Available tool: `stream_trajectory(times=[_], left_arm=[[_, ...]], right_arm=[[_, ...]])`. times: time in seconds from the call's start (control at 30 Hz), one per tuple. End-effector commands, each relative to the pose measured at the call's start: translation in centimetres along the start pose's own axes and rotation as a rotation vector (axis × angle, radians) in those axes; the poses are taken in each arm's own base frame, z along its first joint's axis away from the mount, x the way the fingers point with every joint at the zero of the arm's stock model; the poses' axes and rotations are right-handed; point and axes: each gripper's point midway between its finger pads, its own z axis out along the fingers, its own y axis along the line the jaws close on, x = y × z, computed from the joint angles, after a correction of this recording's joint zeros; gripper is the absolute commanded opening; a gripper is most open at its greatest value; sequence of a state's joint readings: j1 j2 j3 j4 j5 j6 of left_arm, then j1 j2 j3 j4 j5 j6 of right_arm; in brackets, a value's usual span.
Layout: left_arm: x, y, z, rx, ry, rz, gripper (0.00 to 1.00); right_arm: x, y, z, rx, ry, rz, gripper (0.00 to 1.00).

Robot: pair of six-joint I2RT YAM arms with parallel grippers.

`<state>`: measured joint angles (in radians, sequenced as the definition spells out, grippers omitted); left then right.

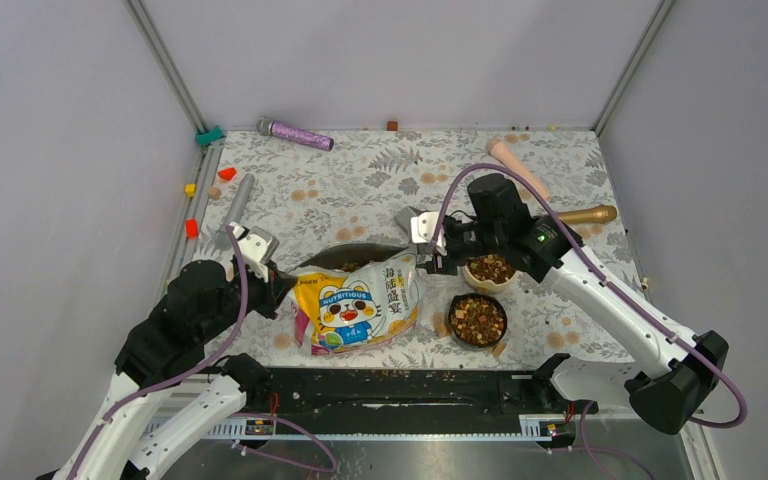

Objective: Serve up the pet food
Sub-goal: Close the pet food bag at the center of the board.

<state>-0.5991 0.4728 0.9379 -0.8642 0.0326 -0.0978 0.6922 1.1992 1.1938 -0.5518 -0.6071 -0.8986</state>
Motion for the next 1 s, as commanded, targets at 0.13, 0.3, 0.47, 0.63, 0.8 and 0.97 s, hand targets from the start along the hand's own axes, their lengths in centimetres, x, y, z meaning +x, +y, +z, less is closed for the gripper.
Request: stream_trajectory(times=[0.13,0.3,0.47,0.63,0.8,0.97], left_arm=[[-6.3,-0.7,-1.8,0.032,-0.246,0.023,0.00],[-6.3,-0.5,-1.7,0.020,-0.246,0.026,0.00],[-6.4,-0.3,-2.0,0.008,-0.252,0.023,0.00],[-6.5,-0.9,-2.5,0.044,-0.266,0.034,0.00],[-6.4,-2.3,-2.8,0.122,-0.258,0.050,0.00],[-6.2,-2.4,-2.8,0.132,-0.253,0.057,0.00]], right_arm=[[-1.9,-0.2,0.9,-0.035,-0.043,0.040,0.53],[-2.6,0.3,0.6,-0.050,-0.056,0.049,0.13],[-3.2,-0.8,-0.3,0.013,-0.033,0.107,0.00],[-3.3,-0.7,-0.8,0.022,-0.025,0.120,0.25],[-4.3,-0.5,0.6,0.038,-0.033,0.130,0.49],[-3.4,-0.8,1.3,0.035,0.056,0.159,0.55]])
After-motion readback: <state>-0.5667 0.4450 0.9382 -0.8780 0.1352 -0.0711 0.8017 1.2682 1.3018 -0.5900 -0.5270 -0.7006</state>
